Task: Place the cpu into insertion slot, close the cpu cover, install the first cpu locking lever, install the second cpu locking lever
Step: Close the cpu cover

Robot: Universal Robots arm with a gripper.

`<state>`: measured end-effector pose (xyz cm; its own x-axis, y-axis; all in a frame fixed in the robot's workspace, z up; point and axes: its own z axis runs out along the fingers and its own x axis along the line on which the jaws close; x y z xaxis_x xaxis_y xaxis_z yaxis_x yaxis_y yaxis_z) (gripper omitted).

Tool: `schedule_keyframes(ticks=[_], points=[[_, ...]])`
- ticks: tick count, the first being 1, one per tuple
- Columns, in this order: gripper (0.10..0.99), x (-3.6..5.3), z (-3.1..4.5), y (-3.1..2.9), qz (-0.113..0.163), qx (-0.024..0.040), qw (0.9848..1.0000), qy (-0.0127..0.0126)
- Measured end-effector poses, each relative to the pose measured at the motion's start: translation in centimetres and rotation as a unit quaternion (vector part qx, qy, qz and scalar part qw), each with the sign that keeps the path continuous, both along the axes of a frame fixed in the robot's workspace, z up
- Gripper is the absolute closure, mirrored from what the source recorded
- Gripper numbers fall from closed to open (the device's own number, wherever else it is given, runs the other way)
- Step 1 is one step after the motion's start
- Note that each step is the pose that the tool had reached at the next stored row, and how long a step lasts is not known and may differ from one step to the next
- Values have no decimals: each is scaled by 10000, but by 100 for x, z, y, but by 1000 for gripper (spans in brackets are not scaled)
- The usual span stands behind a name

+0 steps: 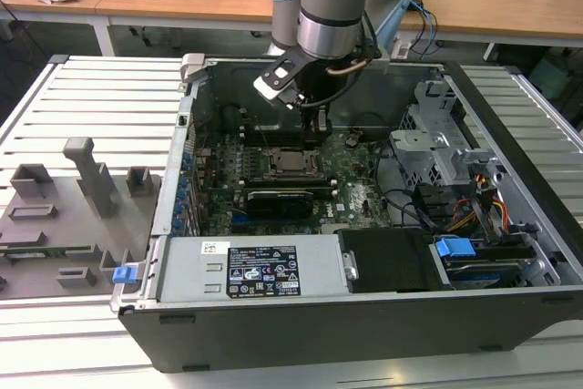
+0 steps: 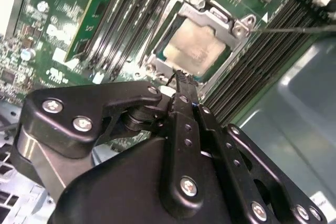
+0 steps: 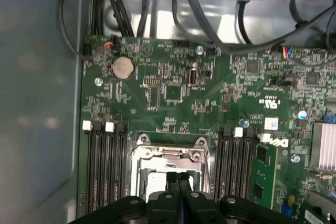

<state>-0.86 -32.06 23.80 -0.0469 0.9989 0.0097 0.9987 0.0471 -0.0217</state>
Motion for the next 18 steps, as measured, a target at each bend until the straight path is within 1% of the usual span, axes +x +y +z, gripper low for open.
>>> schedule_keyframes(ticks=[1,2,3,4,5,7,10,12,15,18], points=[[980,-17,-6,0,0,0,10000,-8],[980,-36,-10,-1,0,-1,10000,-21],[980,-67,-13,-1,1,-1,10000,-44],[980,-90,-16,-1,0,-1,10000,-57],[980,-123,-22,0,0,-1,10000,-78],[980,-165,-40,1,0,-2,10000,-96],[980,-230,-107,1,1,-5,10000,-96],[980,-285,-136,2,0,-4,9999,-100],[980,-343,-178,3,0,-5,9999,-103],[980,-370,-199,6,1,-6,9999,-101]])
